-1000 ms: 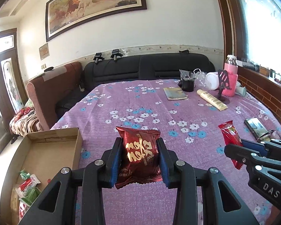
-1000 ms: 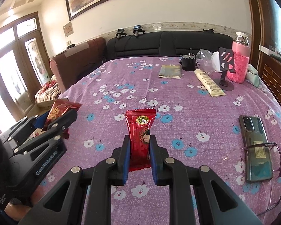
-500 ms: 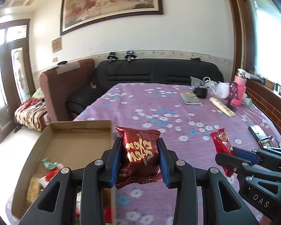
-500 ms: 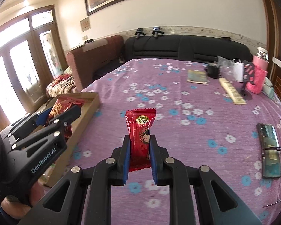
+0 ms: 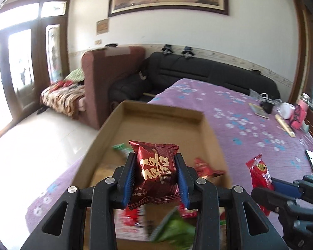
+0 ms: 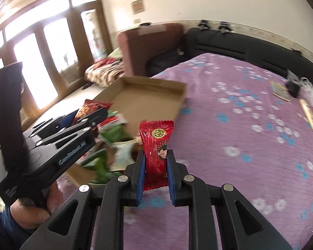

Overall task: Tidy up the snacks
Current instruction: 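Open the left gripper over the box while the right releases the red bar packet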

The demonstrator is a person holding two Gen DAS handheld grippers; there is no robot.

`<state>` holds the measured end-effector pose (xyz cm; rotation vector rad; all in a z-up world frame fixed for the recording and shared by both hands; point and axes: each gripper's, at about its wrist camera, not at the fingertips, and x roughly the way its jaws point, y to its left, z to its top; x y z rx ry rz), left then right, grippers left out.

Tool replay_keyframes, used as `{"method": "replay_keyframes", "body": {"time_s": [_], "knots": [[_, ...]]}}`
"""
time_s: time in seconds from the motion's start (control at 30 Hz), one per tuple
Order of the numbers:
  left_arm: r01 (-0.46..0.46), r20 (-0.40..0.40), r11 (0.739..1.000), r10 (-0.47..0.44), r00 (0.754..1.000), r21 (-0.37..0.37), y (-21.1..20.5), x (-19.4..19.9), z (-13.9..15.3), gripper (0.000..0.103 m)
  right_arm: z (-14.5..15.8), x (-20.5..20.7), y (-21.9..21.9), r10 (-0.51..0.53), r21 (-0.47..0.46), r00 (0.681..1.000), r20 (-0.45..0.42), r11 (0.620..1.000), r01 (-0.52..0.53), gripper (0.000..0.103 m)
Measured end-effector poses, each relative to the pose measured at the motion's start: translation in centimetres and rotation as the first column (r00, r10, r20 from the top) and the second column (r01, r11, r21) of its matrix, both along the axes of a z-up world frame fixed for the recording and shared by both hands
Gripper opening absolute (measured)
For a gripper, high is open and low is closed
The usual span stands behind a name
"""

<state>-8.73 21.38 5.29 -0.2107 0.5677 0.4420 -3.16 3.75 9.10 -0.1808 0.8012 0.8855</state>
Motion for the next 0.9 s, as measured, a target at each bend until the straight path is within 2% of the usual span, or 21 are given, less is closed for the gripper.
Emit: {"method": "replay_keyframes", "body": {"time_s": [0.2,0.47,0.8,0.83,0.9], "knots": [[-0.029,-0.04,0.998,0.027,0.999,-0.055,2.0,0.3,-1.8,0.039,-1.5,-1.3,3.3,0.061,-0.028,0.998,-0.034,0.998,-0.062,0.019],[-0.02,-0.067,0.994,0.013,0.998,-0.105,2.8,1.2,-2.7,0.039,-2.8,-1.1,4.6,0.058,-0.054,0.997,-0.048,0.997,-0.06,0.019],[-0.007,-0.099,0.995,-0.003,0.995,-0.1,2.5,1.9,-3.0,0.04,-4.0,0.3,4.6,0.029,-0.034,0.998,-0.064,0.999,-0.031,0.019],[-0.005,-0.1,0.995,-0.005,0.995,-0.1,2.4,1.9,-3.0,0.041,-3.9,0.4,4.5,0.029,-0.031,0.997,-0.068,0.999,-0.032,0.02],[-0.007,-0.096,0.995,-0.002,0.995,-0.096,2.4,1.7,-2.9,0.054,-3.7,0.3,4.2,0.034,-0.022,0.997,-0.075,0.999,-0.036,0.023]]}}
